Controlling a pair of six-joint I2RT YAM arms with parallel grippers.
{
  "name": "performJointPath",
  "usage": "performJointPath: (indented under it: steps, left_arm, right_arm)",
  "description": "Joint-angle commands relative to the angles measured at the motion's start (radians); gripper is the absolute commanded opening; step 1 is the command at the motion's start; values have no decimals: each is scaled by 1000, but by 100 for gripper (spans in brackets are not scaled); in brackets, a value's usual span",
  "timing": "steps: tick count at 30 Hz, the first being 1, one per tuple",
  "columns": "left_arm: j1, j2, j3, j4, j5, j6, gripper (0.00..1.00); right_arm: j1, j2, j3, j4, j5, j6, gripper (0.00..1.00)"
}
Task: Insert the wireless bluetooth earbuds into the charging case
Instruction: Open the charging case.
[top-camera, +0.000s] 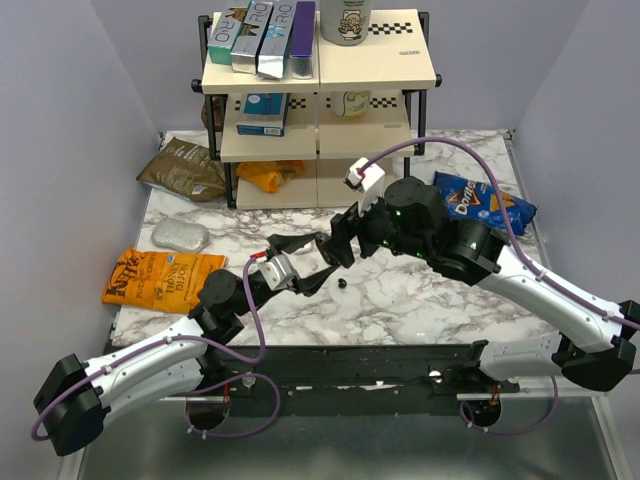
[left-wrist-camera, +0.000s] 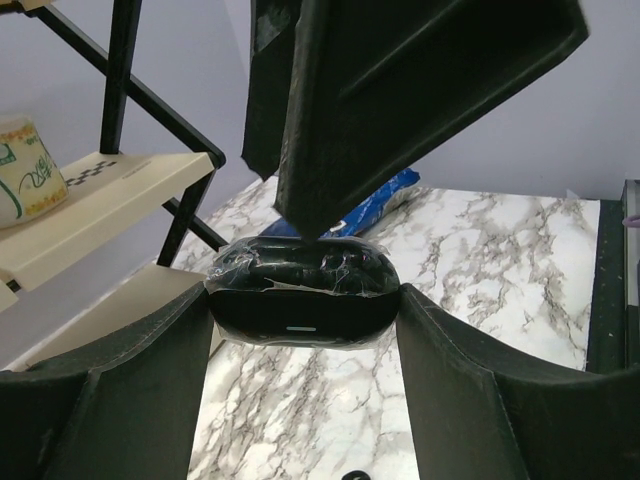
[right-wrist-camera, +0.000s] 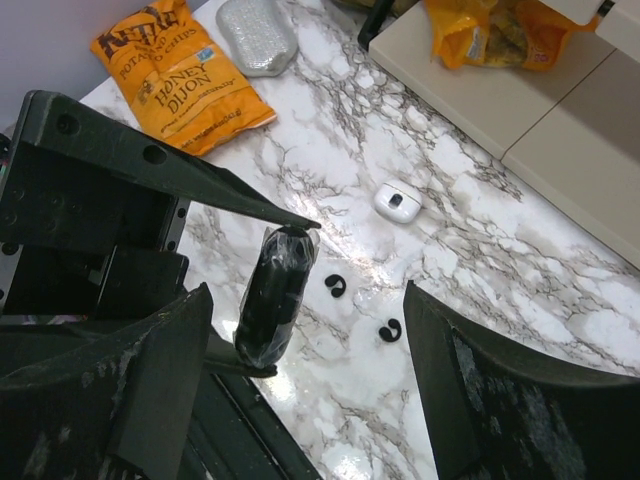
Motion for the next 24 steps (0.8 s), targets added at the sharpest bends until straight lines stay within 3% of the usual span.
performJointPath:
  steps: [1, 24]
  left_arm:
    - [-17, -22, 24, -11, 10, 38, 0]
    - [-34, -43, 24, -30, -33, 57, 0]
  right_arm:
    - [1, 31, 20, -18, -31, 9, 85]
    - [1, 20, -6, -65, 102, 10, 85]
